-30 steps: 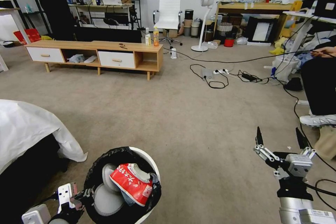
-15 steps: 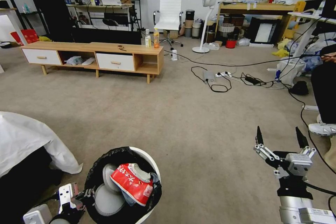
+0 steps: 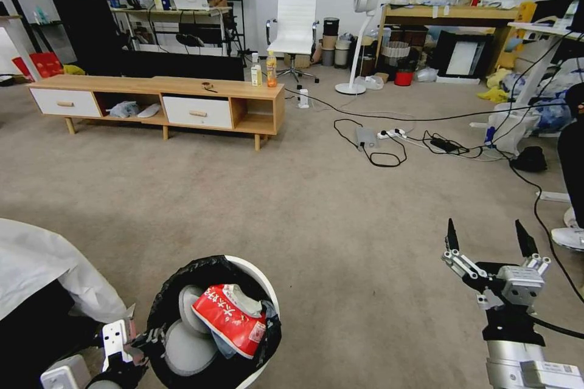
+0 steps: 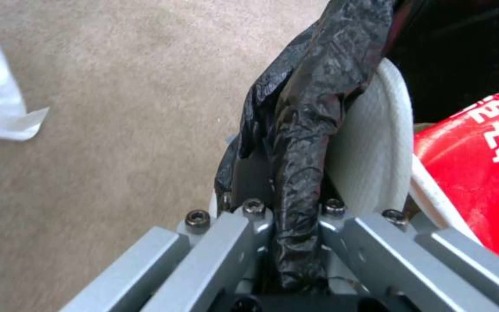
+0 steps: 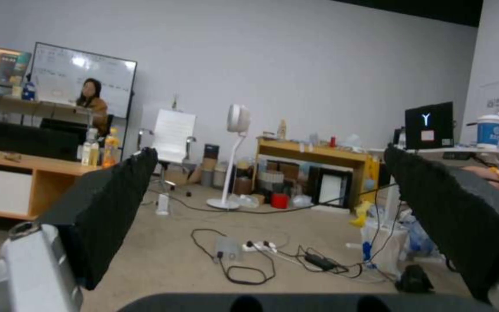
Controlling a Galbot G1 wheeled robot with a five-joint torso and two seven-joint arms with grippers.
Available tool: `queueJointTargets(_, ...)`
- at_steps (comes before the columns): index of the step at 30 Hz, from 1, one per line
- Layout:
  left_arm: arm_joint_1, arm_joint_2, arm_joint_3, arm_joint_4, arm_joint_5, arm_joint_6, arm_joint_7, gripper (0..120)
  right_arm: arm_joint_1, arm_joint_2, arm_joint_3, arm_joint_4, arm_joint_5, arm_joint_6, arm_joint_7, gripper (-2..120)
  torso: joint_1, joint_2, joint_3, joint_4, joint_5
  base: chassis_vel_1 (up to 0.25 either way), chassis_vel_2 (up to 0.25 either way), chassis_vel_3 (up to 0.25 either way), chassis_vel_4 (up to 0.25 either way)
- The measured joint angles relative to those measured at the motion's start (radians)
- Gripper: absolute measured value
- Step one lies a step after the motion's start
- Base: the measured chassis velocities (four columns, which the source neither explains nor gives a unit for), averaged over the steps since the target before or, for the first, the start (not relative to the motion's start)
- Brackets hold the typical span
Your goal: Pick up the trash bin and place the garbage on the floor into it.
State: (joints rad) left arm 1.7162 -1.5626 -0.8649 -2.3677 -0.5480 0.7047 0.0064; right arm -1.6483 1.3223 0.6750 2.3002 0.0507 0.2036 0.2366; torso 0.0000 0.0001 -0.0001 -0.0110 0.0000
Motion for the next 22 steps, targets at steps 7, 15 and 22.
queueJointTargets(7, 0.0, 0.004, -0.002, -0.001, -0.003, 0.0, 0.001, 1, 0.0, 0.002, 0.001, 0.001, -0.002, 0.0, -0.003, 100, 0.0, 0.0, 0.0, 0.0001, 0.0001, -0.167, 0.161, 0.173, -0.163)
queueJointTargets(15, 0.001, 0.007, -0.002, -0.001, -0.005, -0.001, 0.001, 1, -0.001, 0.004, 0.001, 0.002, -0.003, -0.001, -0.005, 100, 0.0, 0.0, 0.0, 0.0001, 0.0, -0.175, 0.176, 0.175, -0.18)
queueJointTargets(22, 0.0, 0.007, -0.002, 0.0, -0.005, -0.001, 0.002, 1, 0.001, 0.004, 0.002, 0.0, -0.005, -0.002, -0.006, 100, 0.0, 0.0, 0.0, 0.0003, 0.0, -0.175, 0.189, 0.184, -0.195)
